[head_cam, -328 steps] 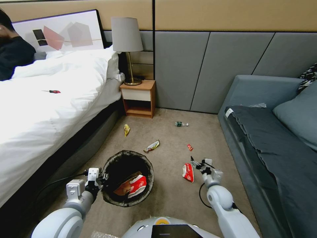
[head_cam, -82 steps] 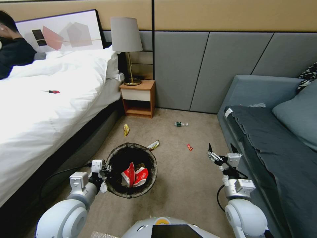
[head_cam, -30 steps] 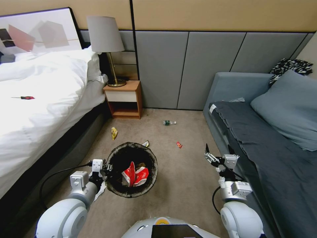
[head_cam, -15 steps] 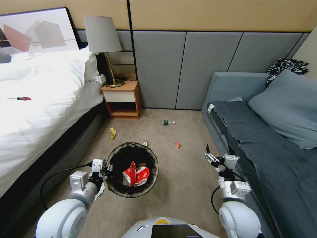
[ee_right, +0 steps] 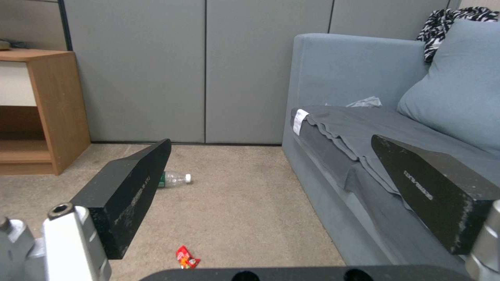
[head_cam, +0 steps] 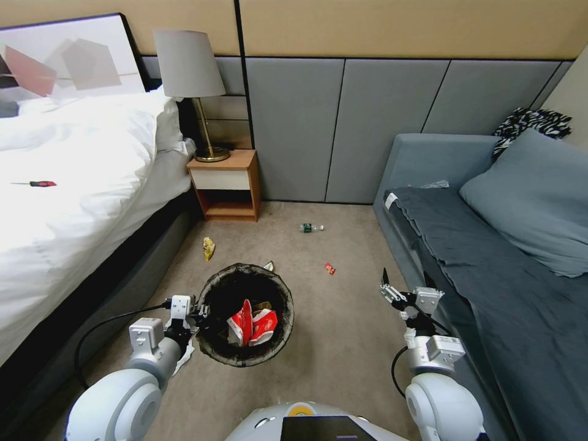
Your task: Pick up the trash bin, then pick up the garbage from the floor and place it into the trash bin.
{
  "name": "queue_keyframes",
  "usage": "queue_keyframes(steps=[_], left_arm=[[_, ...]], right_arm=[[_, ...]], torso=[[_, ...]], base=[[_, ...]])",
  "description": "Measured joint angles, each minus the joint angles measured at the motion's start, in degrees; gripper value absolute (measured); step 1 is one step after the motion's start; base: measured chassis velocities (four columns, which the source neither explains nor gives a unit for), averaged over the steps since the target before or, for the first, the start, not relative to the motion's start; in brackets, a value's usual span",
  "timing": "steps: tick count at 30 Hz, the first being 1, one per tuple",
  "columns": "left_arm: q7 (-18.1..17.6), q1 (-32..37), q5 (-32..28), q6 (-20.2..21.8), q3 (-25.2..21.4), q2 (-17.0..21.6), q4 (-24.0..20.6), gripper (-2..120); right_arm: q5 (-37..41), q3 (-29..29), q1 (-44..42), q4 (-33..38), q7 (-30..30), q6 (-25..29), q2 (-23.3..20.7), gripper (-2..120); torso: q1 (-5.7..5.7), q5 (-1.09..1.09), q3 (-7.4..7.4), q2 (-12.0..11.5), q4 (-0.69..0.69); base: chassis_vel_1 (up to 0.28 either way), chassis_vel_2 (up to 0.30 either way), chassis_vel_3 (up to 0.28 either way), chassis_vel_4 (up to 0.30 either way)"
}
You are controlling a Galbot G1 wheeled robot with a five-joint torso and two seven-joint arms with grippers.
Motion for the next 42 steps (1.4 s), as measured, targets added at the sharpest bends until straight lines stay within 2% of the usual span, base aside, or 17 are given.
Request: queue_keyframes(steps=[42], left_arm=[[-0.1,0.2,0.0,-0.1,-0.4,-0.2,0.0,2]], right_arm=[[-0.6,-0.8,-0.3,0.5,0.1,0.2,-0.3,100]], torso=[[0.0,0.0,0.0,0.0,0.0]], base=[[-0.093,0.096,0.094,-0.093]])
